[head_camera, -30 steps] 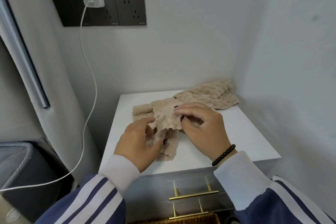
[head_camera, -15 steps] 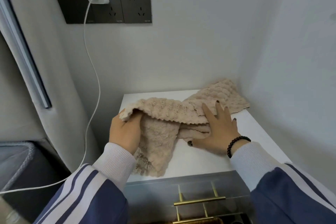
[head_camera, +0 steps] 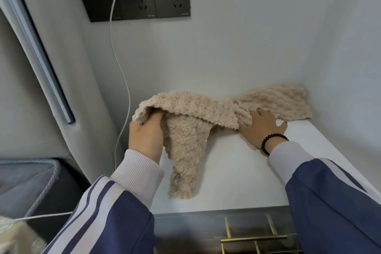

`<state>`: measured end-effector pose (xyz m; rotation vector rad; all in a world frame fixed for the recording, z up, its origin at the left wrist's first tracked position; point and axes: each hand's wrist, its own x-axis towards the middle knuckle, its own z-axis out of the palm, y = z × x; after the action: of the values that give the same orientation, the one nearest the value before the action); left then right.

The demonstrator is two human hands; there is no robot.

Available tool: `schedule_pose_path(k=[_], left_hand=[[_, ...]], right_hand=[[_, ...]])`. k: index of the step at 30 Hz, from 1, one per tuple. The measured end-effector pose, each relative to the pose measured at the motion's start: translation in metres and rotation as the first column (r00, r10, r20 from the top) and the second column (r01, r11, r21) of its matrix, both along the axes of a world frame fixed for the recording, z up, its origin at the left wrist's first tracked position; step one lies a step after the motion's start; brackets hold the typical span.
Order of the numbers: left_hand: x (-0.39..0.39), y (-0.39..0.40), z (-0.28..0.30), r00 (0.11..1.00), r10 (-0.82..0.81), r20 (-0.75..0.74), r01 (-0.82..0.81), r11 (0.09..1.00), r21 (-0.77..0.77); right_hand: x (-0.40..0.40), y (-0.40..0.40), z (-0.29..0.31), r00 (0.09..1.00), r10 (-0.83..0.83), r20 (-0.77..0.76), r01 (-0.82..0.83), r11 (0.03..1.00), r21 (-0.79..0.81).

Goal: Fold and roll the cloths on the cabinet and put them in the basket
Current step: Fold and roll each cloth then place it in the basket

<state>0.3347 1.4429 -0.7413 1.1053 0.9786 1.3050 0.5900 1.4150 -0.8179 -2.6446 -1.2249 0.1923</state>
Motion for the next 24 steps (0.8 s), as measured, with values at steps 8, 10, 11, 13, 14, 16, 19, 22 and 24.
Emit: schedule_pose_path(k=[8,10,11,13,14,16,19,22,24], left_hand=[[-0.014,-0.001,0.000,0.995,-0.095,-0.017,0.096,0.992,0.077],[-0.015,-0.006,0.001,0.991,-0.111,-0.068,0.118,0.986,0.116],[-0.016,-0.009,0.003,0.988,-0.119,-0.096,0.132,0.981,0.140],[-0.017,-0.015,0.004,0.975,-0.130,-0.178,0.166,0.964,0.208],[-0.017,-0.017,0.005,0.966,-0.129,-0.225,0.184,0.952,0.245],[-0.018,-0.023,0.006,0.947,-0.125,-0.296,0.217,0.928,0.302],[-0.020,-0.032,0.007,0.926,-0.149,-0.347,0.265,0.910,0.319],[-0.022,-0.040,0.005,0.925,-0.175,-0.338,0.281,0.913,0.296],[-0.023,-0.043,0.003,0.925,-0.196,-0.326,0.291,0.916,0.276]], right_hand=[[0.001,-0.007,0.024,0.956,0.139,-0.257,-0.115,0.988,0.107],[-0.009,-0.020,0.049,0.905,0.219,-0.364,-0.115,0.952,0.285],[-0.016,-0.028,0.064,0.879,0.279,-0.388,-0.129,0.921,0.368],[-0.036,-0.041,0.091,0.802,0.440,-0.405,-0.198,0.834,0.514],[-0.049,-0.049,0.104,0.728,0.536,-0.427,-0.240,0.783,0.574],[-0.078,-0.064,0.119,0.604,0.684,-0.410,-0.323,0.680,0.659],[-0.112,-0.081,0.129,0.576,0.767,-0.282,-0.438,0.581,0.685],[-0.131,-0.089,0.129,0.610,0.785,-0.108,-0.571,0.530,0.627],[-0.136,-0.090,0.125,0.637,0.771,-0.019,-0.606,0.516,0.606]])
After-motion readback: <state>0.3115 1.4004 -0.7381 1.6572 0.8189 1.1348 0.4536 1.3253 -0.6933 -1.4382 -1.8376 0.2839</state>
